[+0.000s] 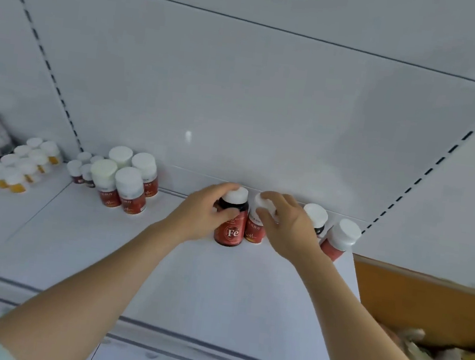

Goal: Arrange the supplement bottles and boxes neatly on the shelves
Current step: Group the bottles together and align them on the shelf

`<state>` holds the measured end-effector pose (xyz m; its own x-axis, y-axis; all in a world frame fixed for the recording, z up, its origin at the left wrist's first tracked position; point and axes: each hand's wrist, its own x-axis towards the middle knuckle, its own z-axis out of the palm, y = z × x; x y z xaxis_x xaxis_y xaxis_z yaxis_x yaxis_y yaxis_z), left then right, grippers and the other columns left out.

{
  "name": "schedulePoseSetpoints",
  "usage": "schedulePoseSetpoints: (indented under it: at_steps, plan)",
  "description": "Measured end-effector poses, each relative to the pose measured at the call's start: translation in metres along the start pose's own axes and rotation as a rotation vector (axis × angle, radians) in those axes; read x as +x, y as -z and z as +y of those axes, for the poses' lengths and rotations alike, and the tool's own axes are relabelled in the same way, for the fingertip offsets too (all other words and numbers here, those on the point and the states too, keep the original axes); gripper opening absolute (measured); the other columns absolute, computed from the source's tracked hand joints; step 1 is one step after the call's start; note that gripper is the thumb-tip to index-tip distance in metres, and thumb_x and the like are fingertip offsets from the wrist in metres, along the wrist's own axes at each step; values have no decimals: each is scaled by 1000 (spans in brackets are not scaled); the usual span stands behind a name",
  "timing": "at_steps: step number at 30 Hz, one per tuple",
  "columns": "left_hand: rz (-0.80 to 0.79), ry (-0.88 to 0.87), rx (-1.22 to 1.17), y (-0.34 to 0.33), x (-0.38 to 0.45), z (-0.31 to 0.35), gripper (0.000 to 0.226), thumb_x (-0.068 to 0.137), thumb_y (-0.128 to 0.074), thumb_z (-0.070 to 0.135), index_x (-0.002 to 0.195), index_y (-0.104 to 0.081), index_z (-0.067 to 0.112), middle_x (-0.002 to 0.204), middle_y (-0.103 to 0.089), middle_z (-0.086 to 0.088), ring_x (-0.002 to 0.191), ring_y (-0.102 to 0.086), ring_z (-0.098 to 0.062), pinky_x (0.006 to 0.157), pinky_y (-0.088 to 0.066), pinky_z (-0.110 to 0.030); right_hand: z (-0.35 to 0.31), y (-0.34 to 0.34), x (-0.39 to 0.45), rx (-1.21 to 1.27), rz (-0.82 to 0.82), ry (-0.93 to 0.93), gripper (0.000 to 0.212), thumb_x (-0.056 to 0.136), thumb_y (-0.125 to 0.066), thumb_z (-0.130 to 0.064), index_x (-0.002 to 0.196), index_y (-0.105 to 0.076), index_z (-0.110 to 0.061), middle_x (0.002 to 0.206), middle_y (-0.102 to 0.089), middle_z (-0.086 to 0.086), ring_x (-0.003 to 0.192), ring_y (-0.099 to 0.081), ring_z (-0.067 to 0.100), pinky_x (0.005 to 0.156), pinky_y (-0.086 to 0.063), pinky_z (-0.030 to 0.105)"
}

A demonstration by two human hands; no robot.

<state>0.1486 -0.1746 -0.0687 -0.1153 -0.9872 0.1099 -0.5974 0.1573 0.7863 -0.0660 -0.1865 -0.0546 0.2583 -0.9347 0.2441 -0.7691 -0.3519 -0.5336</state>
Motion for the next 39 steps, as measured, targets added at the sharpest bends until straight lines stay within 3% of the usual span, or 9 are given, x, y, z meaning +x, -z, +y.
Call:
schedulePoseSetpoints:
  at_steps: [3,9,13,18,24,29,34,39]
  plan:
    - [14,44,-100,16,-11,15,41,85,-69,45,120,-51,55,120,-59,22,96,-63,0,79,-47,-17,-1,7,-7,128,32,48,30,93,-58,-35,123,-60,-32,116,-61,-6,88,-57,10,80,-49,30]
    - [-12,60,-178,33,-31,30,39,87,-65,50,123,-51,53,120,-62,16,104,-64,-7,86,-55,-29,-14,16,-15,254,23,66,28,95,-54,-40,122,-60,-37,108,-60,-16,87,-58,-2,73,-45,17]
    - [17,68,-182,46,-47,27,38,87,-65,48,122,-51,54,116,-64,19,100,-65,-4,81,-52,-23,-30,13,-20,286,-10,74,28,95,-55,-41,122,-60,-38,107,-63,-16,90,-58,-4,71,-44,10]
    - [44,78,-217,71,-67,10,39,82,-66,49,119,-53,54,116,-64,20,102,-64,-4,88,-54,-30,-64,-2,-23,295,-45,80,27,95,-54,-43,121,-60,-40,111,-63,-17,95,-59,-1,76,-50,17]
    - [75,46,-211,130,-104,-33,41,83,-71,47,119,-52,54,114,-61,24,95,-62,6,79,-49,-16,-132,-41,-24,282,-19,99,21,91,-60,-42,112,-63,-43,101,-62,-30,89,-58,-8,66,-44,2]
    - [61,37,-209,197,-133,-80,45,82,-72,49,121,-51,55,115,-60,27,100,-60,9,80,-48,-14,-204,-83,-28,232,-23,92,24,87,-62,-48,111,-62,-44,98,-60,-33,89,-58,-9,63,-46,4]
    - [48,33,-228,245,-158,-122,43,86,-71,41,123,-52,51,119,-56,28,104,-60,2,81,-48,-17,-256,-121,-32,127,-35,76,29,85,-67,-42,113,-61,-37,97,-61,-22,82,-62,-4,63,-45,6]
    - [67,36,-208,272,-171,-148,43,87,-70,38,124,-51,49,118,-51,33,102,-55,10,76,-43,-11,-277,-145,-24,33,-9,78,33,88,-66,-28,120,-62,-23,112,-64,-2,84,-65,16,77,-57,36]
